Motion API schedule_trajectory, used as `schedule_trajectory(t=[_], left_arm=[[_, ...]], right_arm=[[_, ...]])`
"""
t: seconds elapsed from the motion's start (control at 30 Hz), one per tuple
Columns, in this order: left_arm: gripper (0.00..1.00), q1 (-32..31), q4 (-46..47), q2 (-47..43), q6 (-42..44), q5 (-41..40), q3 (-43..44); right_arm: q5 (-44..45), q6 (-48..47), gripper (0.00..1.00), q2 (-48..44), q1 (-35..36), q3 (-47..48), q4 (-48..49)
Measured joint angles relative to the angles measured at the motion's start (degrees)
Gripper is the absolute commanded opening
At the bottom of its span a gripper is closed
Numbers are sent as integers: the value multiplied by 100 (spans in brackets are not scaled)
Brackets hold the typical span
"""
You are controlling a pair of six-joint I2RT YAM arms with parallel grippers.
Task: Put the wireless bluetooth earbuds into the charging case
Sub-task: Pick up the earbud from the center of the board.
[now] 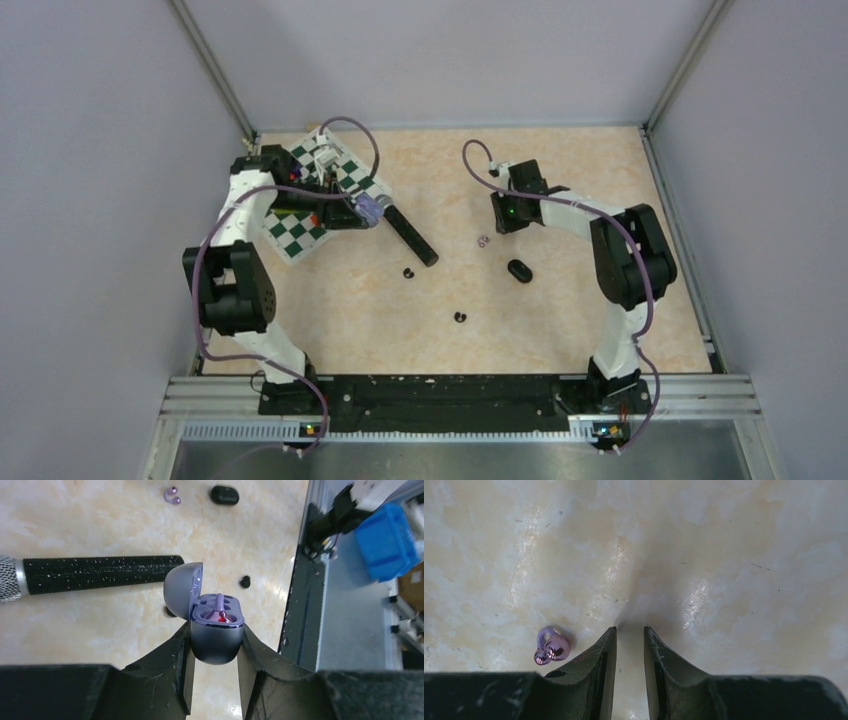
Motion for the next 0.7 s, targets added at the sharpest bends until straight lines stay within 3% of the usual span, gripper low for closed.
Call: schedule_trajectory(t=[0.07,0.2,0.4,0.7], left_arm=[[0,-293,916,-334,-800,-387,-452],[0,-807,1646,-614,-1683,-741,-553],[0,-1093,1843,-557,-2035,-844,-208],[0,-1207,2098,-713,-2251,-844,-472]], right_arm=[[-2,11,27,0,0,0,2],[-9,103,27,2,0,0,4],[-114,149,27,7,2,0,0],[-269,92,26,7,142,26,-101]])
